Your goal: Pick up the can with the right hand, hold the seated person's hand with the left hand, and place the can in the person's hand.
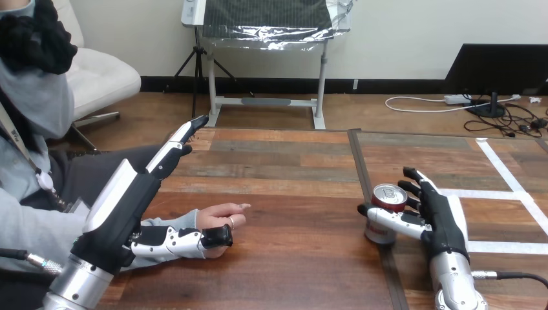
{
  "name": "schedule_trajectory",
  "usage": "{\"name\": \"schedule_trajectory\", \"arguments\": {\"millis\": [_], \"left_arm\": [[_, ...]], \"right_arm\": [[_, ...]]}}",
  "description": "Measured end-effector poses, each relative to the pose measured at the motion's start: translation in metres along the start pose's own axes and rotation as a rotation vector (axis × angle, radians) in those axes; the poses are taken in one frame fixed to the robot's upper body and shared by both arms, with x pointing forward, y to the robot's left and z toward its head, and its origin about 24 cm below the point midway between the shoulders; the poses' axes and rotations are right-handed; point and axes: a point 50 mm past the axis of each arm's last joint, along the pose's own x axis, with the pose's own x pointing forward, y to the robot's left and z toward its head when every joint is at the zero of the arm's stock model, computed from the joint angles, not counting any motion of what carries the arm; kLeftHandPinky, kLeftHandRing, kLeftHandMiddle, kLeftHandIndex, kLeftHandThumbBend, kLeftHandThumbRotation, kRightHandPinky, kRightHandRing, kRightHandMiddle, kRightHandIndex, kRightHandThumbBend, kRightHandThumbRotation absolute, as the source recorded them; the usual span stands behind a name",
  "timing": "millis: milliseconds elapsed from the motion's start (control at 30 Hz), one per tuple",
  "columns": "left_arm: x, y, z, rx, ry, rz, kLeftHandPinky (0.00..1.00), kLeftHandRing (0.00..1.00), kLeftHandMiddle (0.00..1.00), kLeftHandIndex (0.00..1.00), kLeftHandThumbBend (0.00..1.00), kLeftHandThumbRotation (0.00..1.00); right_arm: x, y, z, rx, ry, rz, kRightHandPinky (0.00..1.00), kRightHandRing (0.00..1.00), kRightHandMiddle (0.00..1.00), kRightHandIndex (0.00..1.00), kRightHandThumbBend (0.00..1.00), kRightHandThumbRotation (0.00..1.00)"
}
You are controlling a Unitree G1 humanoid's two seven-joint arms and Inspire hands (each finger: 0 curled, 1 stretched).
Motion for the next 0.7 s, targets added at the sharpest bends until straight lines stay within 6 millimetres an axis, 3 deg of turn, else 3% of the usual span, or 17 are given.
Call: {"name": "schedule_trajectory", "arguments": {"millis": [700], "left_arm": [[-0.0001,0.0006,0.0005,-0.005,-0.006,0.003,0.91,0.97,0.97,0.97,1.0,0.56]], "right_arm": [[0.0021,-0.0023,0.0006,-0.003,0.021,-0.041,0.46,0.49,0.55,0.58,0.79,0.0]]}}
